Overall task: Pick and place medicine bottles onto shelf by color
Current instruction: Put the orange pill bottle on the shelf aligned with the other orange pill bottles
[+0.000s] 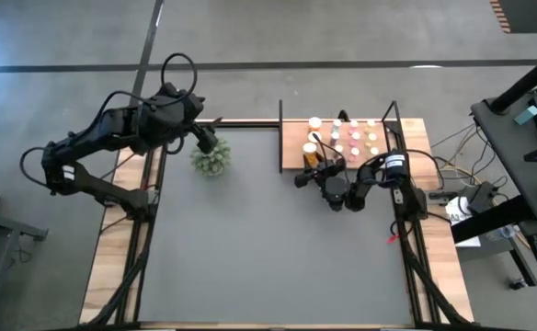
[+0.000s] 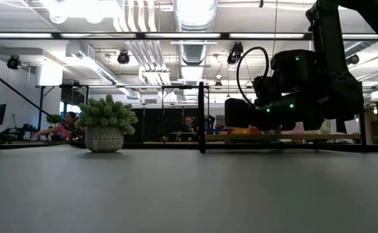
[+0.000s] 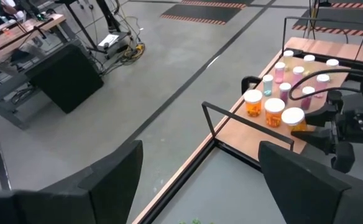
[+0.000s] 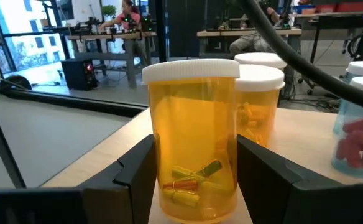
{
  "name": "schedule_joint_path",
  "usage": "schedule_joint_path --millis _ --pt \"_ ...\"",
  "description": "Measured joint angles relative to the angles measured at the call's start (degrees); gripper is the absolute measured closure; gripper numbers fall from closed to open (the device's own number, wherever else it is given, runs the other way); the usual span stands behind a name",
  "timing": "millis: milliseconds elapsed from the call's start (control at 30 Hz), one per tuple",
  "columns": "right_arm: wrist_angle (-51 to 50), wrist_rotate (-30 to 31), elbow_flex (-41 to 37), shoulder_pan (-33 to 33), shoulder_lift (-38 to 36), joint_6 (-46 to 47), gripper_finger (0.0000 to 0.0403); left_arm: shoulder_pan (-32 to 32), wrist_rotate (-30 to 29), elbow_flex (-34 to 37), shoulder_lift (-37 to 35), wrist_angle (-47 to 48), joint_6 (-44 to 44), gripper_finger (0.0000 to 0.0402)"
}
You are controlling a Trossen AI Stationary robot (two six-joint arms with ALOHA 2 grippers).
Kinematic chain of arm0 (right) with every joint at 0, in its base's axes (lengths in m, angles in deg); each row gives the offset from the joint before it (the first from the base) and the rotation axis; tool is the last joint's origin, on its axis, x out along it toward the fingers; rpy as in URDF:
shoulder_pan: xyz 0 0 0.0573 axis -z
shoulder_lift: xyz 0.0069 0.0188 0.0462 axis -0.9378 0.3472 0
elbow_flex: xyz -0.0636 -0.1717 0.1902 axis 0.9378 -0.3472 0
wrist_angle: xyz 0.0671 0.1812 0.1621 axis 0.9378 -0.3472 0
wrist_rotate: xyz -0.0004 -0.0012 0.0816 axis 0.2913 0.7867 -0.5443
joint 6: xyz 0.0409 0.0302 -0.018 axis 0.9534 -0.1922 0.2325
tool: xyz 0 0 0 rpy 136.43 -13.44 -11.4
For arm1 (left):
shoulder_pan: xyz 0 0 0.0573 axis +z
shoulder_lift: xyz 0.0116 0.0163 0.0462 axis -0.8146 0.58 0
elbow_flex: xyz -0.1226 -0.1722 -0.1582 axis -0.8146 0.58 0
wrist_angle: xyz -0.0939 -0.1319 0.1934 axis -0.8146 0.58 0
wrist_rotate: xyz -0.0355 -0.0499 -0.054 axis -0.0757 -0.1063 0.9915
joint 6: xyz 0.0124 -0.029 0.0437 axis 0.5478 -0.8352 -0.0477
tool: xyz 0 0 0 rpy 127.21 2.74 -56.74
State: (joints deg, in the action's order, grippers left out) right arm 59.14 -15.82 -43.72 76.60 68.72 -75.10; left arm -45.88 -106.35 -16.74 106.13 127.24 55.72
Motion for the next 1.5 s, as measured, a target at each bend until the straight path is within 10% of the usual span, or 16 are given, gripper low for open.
schedule_joint_path --millis 1500 --pt "-14.29 0.21 0.82 -0.28 -3.78 6.63 0.0208 1.03 -0.01 -0.04 5.46 -1.46 -0.24 0.01"
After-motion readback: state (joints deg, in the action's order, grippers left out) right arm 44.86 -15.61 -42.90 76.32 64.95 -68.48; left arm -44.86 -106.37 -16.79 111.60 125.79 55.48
